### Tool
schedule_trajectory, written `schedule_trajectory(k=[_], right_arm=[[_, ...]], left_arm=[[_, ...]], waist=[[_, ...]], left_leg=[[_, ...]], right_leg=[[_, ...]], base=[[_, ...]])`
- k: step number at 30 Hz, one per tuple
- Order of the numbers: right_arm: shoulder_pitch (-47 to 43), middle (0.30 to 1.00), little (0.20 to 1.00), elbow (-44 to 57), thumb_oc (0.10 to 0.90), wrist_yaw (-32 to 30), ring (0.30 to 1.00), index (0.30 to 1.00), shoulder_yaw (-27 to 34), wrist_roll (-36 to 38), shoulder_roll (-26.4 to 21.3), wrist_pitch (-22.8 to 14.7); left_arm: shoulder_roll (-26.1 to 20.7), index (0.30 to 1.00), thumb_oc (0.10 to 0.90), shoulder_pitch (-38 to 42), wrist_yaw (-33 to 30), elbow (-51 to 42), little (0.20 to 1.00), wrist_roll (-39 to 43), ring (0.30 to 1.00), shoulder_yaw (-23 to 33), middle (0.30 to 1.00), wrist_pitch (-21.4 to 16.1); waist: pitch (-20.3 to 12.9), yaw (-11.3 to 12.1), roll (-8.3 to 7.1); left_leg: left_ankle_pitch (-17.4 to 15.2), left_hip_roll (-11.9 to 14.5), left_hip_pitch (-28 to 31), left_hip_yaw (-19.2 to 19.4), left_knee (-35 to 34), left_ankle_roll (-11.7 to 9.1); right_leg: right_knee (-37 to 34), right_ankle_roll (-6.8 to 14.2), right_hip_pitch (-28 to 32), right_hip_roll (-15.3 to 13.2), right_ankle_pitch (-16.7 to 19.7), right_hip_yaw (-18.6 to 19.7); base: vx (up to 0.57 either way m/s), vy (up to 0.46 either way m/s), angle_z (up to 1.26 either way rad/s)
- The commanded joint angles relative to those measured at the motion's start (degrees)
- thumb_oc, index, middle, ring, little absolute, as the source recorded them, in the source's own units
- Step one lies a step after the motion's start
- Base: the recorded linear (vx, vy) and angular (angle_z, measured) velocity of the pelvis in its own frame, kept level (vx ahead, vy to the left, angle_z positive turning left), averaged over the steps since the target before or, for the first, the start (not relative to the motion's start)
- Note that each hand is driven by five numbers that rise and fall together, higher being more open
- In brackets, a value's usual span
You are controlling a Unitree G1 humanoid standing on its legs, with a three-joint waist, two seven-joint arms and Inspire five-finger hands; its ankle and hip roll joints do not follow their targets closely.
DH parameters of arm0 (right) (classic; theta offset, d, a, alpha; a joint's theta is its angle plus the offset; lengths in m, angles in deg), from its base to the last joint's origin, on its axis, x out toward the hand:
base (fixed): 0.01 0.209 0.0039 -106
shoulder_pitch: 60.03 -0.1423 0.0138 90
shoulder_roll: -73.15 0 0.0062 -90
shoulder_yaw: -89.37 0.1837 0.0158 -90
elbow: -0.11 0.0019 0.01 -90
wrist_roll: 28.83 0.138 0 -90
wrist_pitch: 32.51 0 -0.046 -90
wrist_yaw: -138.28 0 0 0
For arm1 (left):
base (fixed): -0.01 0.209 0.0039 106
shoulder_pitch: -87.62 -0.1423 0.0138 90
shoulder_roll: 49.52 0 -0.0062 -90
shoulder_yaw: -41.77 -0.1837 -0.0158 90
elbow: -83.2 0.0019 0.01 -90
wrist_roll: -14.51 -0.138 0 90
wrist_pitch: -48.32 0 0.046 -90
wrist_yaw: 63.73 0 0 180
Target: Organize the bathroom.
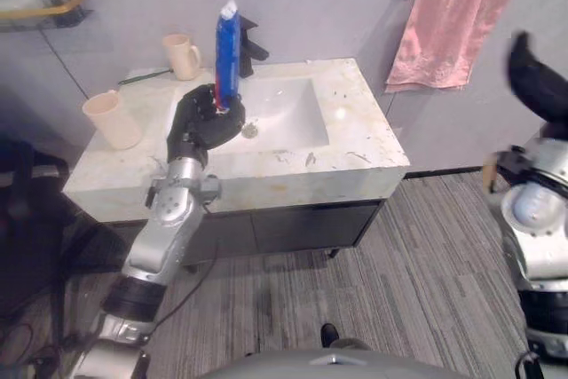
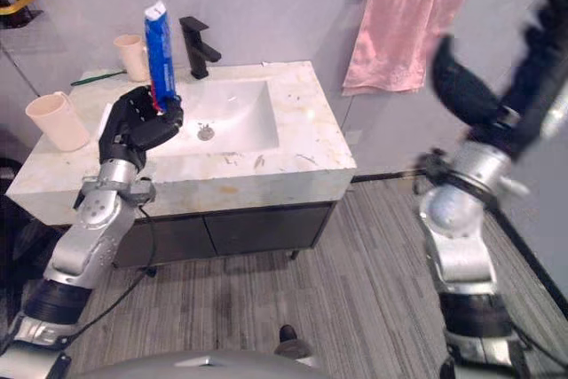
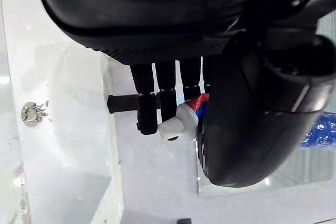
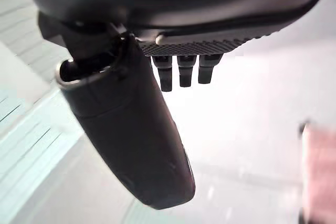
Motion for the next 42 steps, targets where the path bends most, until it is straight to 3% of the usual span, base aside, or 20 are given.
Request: schedule_trajectory(k=[1,2,5,6,7,10,13,18,27,42], right_arm=[[-7.43,0.9,0.9,0.46,0.8,12.38,0.9,0.9,-1.02,6.27,-0.69,-2.27],[-10.56,0.9,0.9,0.68,0.8,17.38,0.9,0.9,-3.97,9.63,0.21,0.0],[-15.17,0.9,0.9,-0.47,0.8,22.86,0.9,0.9,-8.62,17.66,1.99,4.16],[-15.94,0.9,0.9,-0.91,0.8,23.21,0.9,0.9,-9.36,17.81,2.48,4.9],[-17.28,0.9,0.9,-2.1,0.8,23.44,0.9,0.9,-10.69,17.18,3.09,8.59],[-19.71,0.9,0.9,-3.08,0.8,25.38,0.9,0.9,-13.86,17.46,3.73,13.95],[-20.89,0.9,0.9,-2.7,0.8,26.67,0.9,0.9,-15.86,17.64,4.11,16.11],[-24.8,0.9,0.9,-4.73,0.8,27.73,0.9,0.9,-19.85,18.3,7.31,18.37],[-29.87,0.9,0.9,-6.26,0.8,25.83,0.9,0.9,-24.09,15.59,12.9,17.86],[-35.56,0.9,0.9,-5.83,0.8,22.79,0.9,0.9,-25.72,16.21,14.64,19.07]], left_arm=[[-1.27,0.3,0.4,10.41,-1.73,-4.69,0.3,-2.33,0.3,0.41,0.3,-9.73],[-0.34,0.3,0.4,10.37,-1.95,-4.18,0.3,-3.23,0.3,-0.66,0.3,-10.27],[0.85,0.3,0.4,10.7,-2.51,-3.34,0.3,-4.73,0.3,-2.59,0.3,-10.76],[1.08,0.3,0.4,10.83,-2.43,-2.94,0.3,-4.88,0.3,-3.01,0.3,-10.87],[1.37,0.3,0.4,11.2,-2.22,-2.15,0.3,-4.46,0.3,-3.84,0.3,-11.14],[1.65,0.3,0.4,12.09,-3.33,-2.06,0.3,-4.76,0.3,-5.51,0.3,-11.22],[2.13,0.3,0.4,12.1,-3.72,-2.27,0.3,-4.91,0.3,-6.16,0.3,-11.0],[3.23,0.3,0.4,12.5,-3.41,-0.19,0.3,-4.74,0.3,-7.55,0.3,-10.43],[3.93,0.3,0.4,12.68,-1.87,0.82,0.3,-2.25,0.3,-8.34,0.3,-9.78],[4.18,0.3,0.4,12.64,-0.3,0.32,0.3,-0.43,0.3,-9.73,0.3,-8.37]], waist=[[-3.73,2.86,-1.42],[-3.8,3.25,-1.59],[-3.81,4.26,-1.83],[-3.84,4.53,-1.93],[-3.84,4.94,-2.08],[-3.89,5.52,-2.38],[-3.96,5.95,-2.59],[-4.02,6.68,-2.69],[-4.12,8.0,-2.42],[-4.54,8.82,-2.37]], left_leg=[[-2.07,0.13,-0.17,-7.16,0.15,1.63],[-1.4,0.18,-0.45,-7.14,0.15,1.6],[-1.22,0.16,-0.57,-7.74,0.15,1.56],[-1.24,0.14,-0.56,-7.93,0.15,1.56],[-1.26,0.06,-0.46,-8.37,0.15,1.58],[-1.23,-0.07,-0.49,-9.07,0.15,1.68],[-1.1,-0.04,-0.72,-9.25,0.15,1.65],[-1.06,-0.08,-0.76,-9.59,0.15,1.68],[-1.14,-0.12,-0.52,-10.17,0.15,1.84],[-1.09,0.06,-0.48,-10.46,0.15,1.78]], right_leg=[[-0.08,-0.52,2.03,0.75,-1.28,1.03],[-0.08,-0.76,1.88,0.62,-0.78,0.6],[-0.08,-0.93,2.17,0.26,-0.87,-0.45],[-0.08,-0.93,2.27,0.18,-0.91,-0.74],[-0.08,-0.95,2.53,0.01,-1.01,-1.3],[-0.08,-0.86,2.76,-0.34,-1.07,-2.21],[-0.08,-0.8,2.68,-0.51,-1.02,-2.58],[-0.08,-0.95,2.8,-0.64,-0.96,-2.98],[-0.08,-1.16,3.37,-0.84,-1.12,-3.44],[-0.08,-1.26,3.58,-0.79,-1.18,-3.41]], base=[[0.0,0.031,0.09],[-0.03,0.016,0.15],[-0.01,0.012,0.13],[0.0,0.009,0.15],[0.0,0.007,0.18],[-0.01,0.005,0.23],[-0.01,-0.001,0.1],[0.0,0.0,0.02],[0.01,-0.004,0.06],[0.0,-0.001,0.01]])
